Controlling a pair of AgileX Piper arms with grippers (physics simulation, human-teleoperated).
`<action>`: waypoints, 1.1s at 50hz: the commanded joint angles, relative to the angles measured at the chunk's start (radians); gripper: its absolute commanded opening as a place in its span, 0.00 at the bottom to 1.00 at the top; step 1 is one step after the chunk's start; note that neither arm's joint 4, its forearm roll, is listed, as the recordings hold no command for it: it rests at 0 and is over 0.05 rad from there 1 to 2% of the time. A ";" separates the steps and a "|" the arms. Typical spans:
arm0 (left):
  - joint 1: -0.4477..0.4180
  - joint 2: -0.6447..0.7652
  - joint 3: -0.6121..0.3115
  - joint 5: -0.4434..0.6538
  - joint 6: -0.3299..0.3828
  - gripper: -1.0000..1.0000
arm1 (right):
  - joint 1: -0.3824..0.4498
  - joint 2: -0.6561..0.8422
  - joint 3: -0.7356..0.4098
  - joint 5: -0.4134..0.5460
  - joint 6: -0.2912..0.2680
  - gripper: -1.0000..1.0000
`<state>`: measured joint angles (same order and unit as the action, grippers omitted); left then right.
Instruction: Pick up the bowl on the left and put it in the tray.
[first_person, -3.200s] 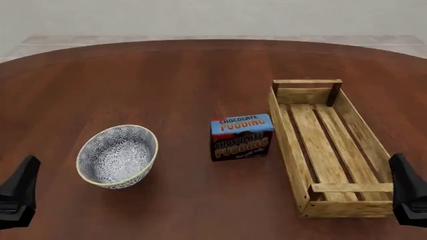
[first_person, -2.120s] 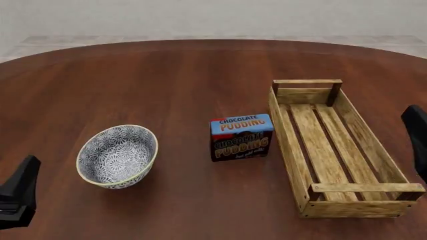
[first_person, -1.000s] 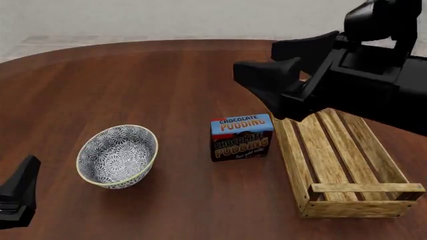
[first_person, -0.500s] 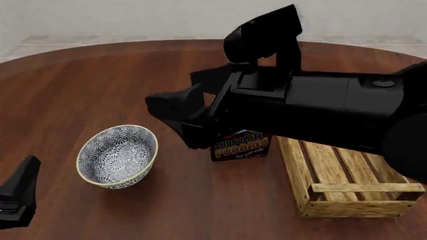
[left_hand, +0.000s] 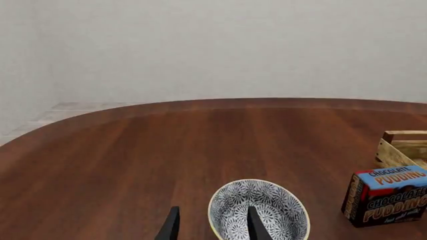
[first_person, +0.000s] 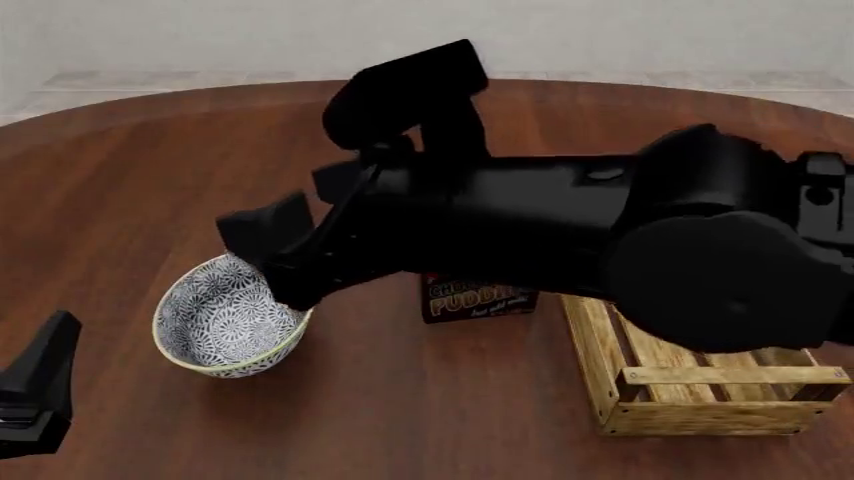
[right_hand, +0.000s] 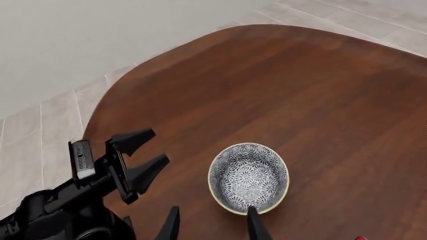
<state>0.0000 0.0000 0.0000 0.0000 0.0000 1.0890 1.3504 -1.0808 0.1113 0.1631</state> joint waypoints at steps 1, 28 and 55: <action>0.000 0.000 0.000 0.000 0.000 1.00 | -0.032 0.076 -0.061 -0.005 0.027 1.00; 0.000 0.000 0.000 0.000 0.000 1.00 | -0.146 0.240 -0.174 0.005 0.069 1.00; 0.000 0.000 0.000 0.000 0.000 1.00 | -0.330 0.424 -0.333 0.107 0.102 1.00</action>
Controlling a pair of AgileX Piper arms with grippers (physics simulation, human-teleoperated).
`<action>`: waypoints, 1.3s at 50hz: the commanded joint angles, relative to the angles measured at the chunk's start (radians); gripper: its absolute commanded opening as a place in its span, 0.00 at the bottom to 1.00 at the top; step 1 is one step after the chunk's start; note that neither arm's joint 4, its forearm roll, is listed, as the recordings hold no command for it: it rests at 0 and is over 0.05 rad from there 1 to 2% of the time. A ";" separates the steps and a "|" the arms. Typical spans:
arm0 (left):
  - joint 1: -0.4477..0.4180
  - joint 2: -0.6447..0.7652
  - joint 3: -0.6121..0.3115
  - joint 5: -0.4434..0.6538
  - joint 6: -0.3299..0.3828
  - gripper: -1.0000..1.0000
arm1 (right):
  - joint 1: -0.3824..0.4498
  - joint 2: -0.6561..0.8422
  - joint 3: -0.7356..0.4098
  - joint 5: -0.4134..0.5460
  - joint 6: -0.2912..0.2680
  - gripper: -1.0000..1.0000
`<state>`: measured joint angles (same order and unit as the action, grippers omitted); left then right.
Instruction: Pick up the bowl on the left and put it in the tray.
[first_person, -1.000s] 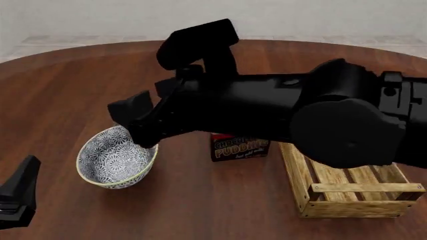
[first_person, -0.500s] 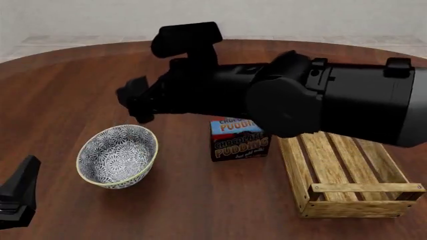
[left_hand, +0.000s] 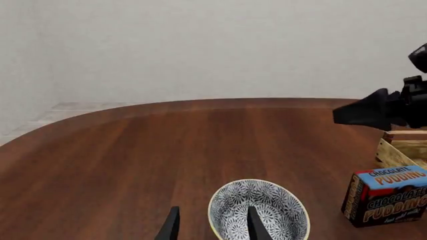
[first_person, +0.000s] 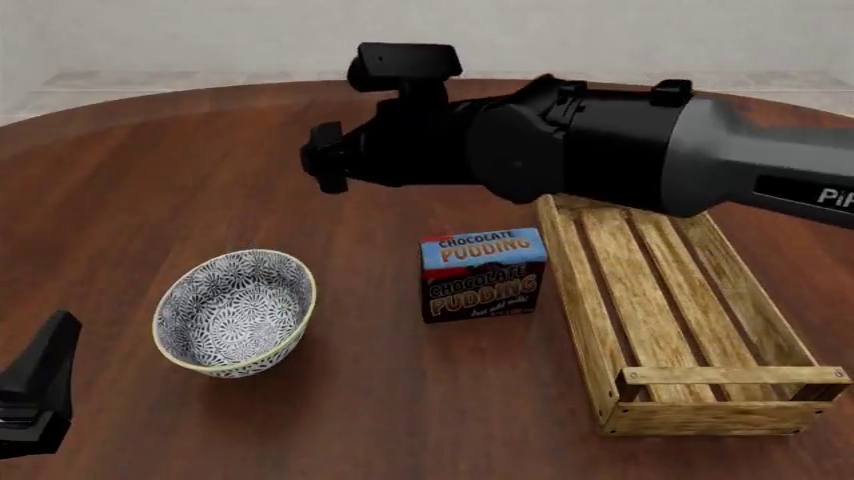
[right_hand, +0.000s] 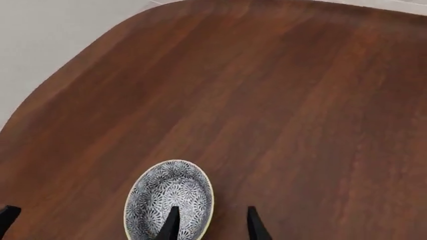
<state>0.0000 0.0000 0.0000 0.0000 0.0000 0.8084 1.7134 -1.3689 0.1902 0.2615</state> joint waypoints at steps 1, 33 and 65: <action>0.000 0.000 0.000 0.000 0.000 1.00 | -0.049 0.063 -0.046 0.028 0.005 1.00; 0.000 0.000 0.000 0.000 0.000 1.00 | -0.020 0.183 -0.113 0.052 -0.027 1.00; 0.000 0.000 0.000 0.000 0.000 1.00 | 0.024 0.265 -0.195 0.092 -0.040 1.00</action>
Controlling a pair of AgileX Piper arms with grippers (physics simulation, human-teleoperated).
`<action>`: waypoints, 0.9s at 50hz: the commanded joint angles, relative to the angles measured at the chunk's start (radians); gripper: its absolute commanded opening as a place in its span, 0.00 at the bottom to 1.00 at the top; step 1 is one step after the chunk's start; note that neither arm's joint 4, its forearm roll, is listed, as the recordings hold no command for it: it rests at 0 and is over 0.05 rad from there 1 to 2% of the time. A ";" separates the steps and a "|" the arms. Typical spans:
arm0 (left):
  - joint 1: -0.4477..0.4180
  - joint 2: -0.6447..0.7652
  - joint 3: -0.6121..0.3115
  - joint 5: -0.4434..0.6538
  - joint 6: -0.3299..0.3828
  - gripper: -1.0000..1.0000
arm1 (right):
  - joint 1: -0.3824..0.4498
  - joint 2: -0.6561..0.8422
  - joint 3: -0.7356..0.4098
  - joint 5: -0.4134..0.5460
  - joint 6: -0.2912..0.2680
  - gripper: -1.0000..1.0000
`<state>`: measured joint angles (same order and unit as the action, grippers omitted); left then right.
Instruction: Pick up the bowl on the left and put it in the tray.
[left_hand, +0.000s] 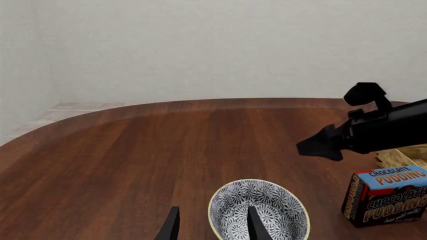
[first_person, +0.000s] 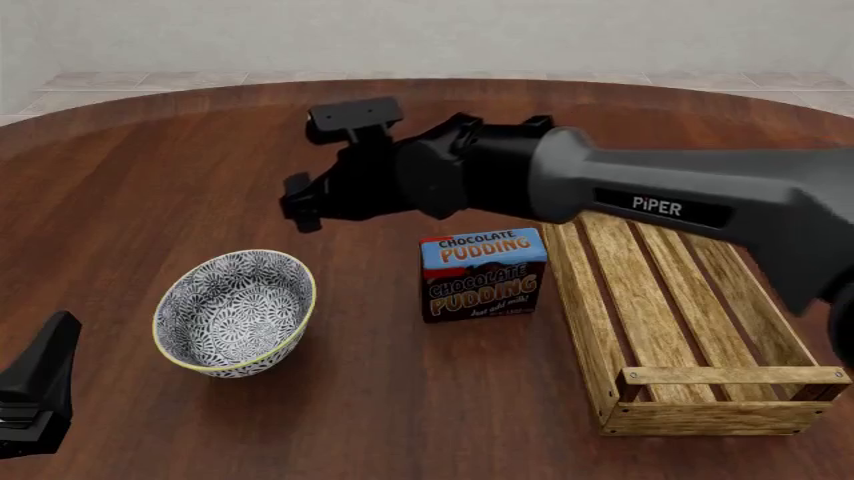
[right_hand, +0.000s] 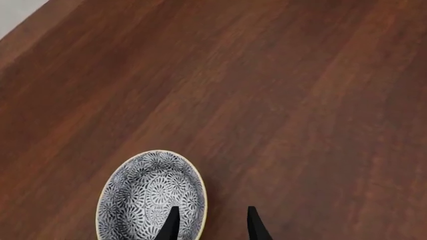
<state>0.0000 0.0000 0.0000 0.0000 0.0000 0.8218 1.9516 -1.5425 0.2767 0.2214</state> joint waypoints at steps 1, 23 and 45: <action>0.000 0.000 0.000 0.000 0.000 1.00 | 0.011 0.030 -0.023 0.005 -0.001 1.00; 0.000 0.000 0.000 0.000 0.000 1.00 | 0.009 0.104 -0.078 0.016 0.014 1.00; 0.000 0.000 0.000 0.000 0.000 1.00 | 0.013 0.200 -0.123 0.026 0.007 1.00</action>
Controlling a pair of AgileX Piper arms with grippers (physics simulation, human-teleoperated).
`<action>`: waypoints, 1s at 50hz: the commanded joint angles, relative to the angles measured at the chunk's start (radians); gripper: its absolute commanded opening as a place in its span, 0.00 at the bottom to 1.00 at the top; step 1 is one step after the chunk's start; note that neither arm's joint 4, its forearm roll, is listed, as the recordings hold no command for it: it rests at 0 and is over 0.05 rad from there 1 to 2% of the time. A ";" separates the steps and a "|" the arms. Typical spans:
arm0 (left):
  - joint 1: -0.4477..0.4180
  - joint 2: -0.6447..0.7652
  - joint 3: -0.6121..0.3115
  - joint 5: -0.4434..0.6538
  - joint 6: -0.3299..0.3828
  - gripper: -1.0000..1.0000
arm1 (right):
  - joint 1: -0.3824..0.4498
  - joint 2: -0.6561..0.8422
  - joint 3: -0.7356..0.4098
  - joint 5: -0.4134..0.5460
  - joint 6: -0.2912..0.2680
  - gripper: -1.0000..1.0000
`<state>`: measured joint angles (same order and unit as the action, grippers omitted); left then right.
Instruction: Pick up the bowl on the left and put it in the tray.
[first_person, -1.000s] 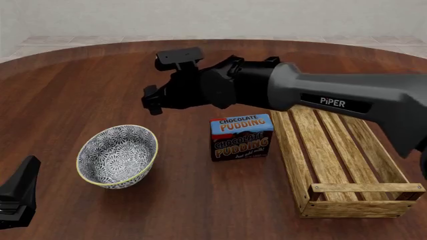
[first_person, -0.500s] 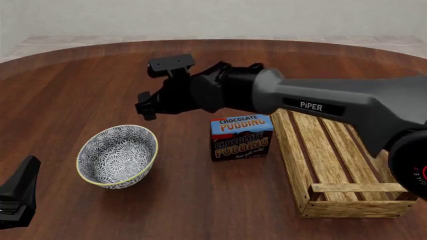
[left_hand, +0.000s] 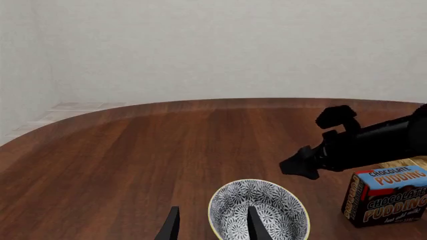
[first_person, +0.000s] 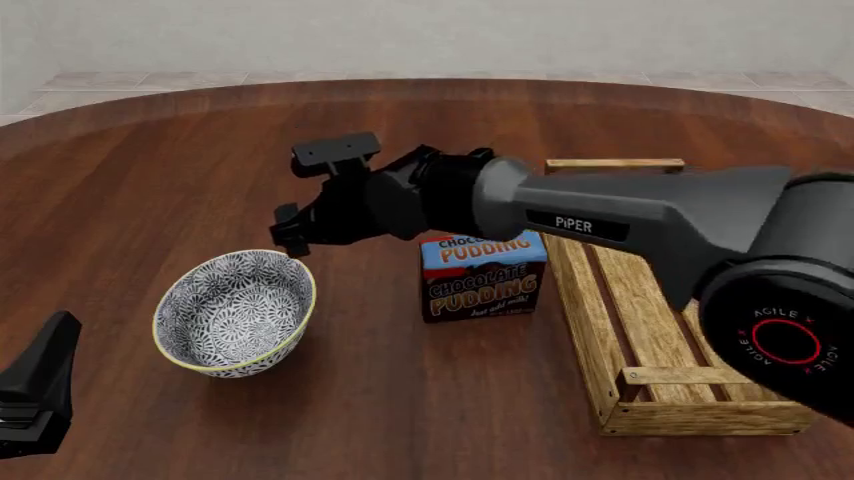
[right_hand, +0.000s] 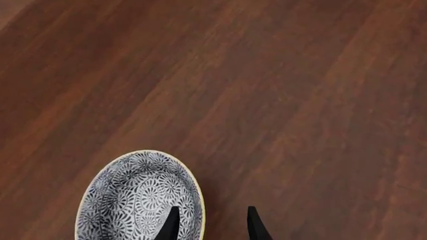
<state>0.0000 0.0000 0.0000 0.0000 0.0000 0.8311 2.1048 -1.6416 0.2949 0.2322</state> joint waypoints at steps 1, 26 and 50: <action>0.000 0.000 0.000 0.000 0.000 1.00 | 0.008 0.049 -0.023 0.007 -0.002 1.00; 0.000 0.000 0.000 0.000 0.000 1.00 | 0.036 0.112 -0.061 0.012 -0.002 1.00; 0.000 0.000 0.000 0.000 0.000 1.00 | 0.046 0.178 -0.097 0.011 0.017 1.00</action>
<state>0.0000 0.0000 0.0000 0.0000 0.0000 0.8732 2.2572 -1.7206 0.3024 0.2429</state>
